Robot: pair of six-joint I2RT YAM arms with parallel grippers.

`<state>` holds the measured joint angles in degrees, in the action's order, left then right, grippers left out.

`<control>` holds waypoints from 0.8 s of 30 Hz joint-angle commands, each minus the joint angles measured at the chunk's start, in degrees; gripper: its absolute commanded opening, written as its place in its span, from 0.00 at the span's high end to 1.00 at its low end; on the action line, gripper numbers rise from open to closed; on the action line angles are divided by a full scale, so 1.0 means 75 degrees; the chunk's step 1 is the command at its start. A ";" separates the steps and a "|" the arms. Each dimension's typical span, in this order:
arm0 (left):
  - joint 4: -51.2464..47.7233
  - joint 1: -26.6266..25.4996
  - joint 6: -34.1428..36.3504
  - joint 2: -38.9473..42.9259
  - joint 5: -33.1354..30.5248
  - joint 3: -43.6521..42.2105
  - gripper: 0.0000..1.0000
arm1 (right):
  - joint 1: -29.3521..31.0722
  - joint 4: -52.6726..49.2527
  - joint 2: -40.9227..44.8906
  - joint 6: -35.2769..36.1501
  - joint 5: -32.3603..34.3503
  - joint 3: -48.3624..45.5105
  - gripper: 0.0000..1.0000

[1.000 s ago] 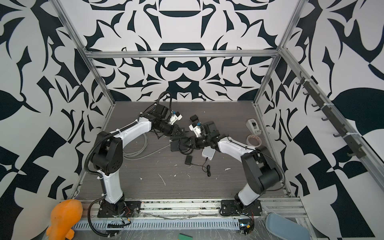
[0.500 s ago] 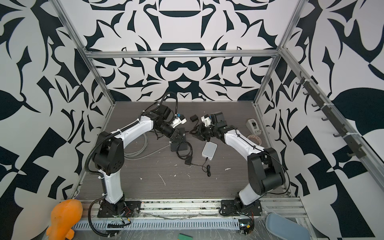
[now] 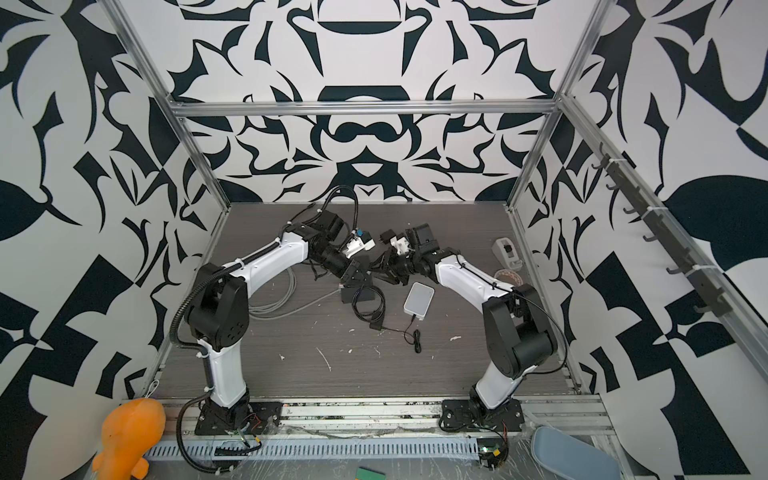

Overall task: Insert the plug into the switch port
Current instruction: 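Grasp the ethernet cable with the left gripper beside the right gripper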

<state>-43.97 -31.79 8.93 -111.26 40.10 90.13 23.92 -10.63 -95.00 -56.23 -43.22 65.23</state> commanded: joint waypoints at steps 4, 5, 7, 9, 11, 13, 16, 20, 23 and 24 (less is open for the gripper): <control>-0.0321 -0.0080 0.0209 -0.0001 -0.0010 0.0058 0.92 | 0.0127 -0.0028 0.0016 0.0023 0.0009 0.0384 0.64; -0.0325 -0.0085 0.0209 0.0008 -0.0024 0.0045 0.93 | 0.0134 -0.0097 0.0000 0.0063 0.0004 0.0416 0.64; -0.0325 -0.0086 0.0219 0.0043 -0.0078 0.0024 0.93 | 0.0160 -0.0387 -0.0070 0.0260 -0.0024 0.0556 0.65; -0.0325 -0.0092 0.0228 0.0075 -0.0108 -0.0014 0.93 | 0.0194 -0.0626 -0.0127 0.0420 -0.0044 0.0662 0.69; -0.0325 -0.0087 0.0228 0.0097 -0.0140 -0.0036 0.93 | 0.0210 -0.0750 -0.0193 0.0519 -0.0098 0.0689 0.76; -0.0303 -0.0086 0.0230 0.0121 -0.0213 -0.0058 0.93 | 0.0209 -0.0908 -0.0215 0.0656 -0.0142 0.0701 0.82; -0.0302 -0.0085 0.0228 0.0128 -0.0413 -0.0081 0.93 | 0.0209 -0.1214 -0.0204 0.0950 -0.0157 0.0747 0.88; -0.0302 -0.0094 0.0263 0.0140 -0.0738 -0.0110 0.88 | 0.0209 -0.1603 -0.0189 0.1362 -0.0229 0.0807 0.98; -0.0235 -0.0091 0.0269 0.0163 -0.0864 -0.0137 0.78 | 0.0197 -0.1662 -0.0201 0.1547 -0.0259 0.0771 1.00; -0.0210 -0.0086 0.0263 0.0174 -0.0870 -0.0169 0.73 | 0.0197 -0.1639 -0.0191 0.1587 -0.0275 0.0760 1.00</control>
<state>-44.75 -32.86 9.96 -111.24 35.44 89.71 24.99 -20.80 -97.58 -47.46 -43.20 69.06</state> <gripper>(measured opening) 0.256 0.064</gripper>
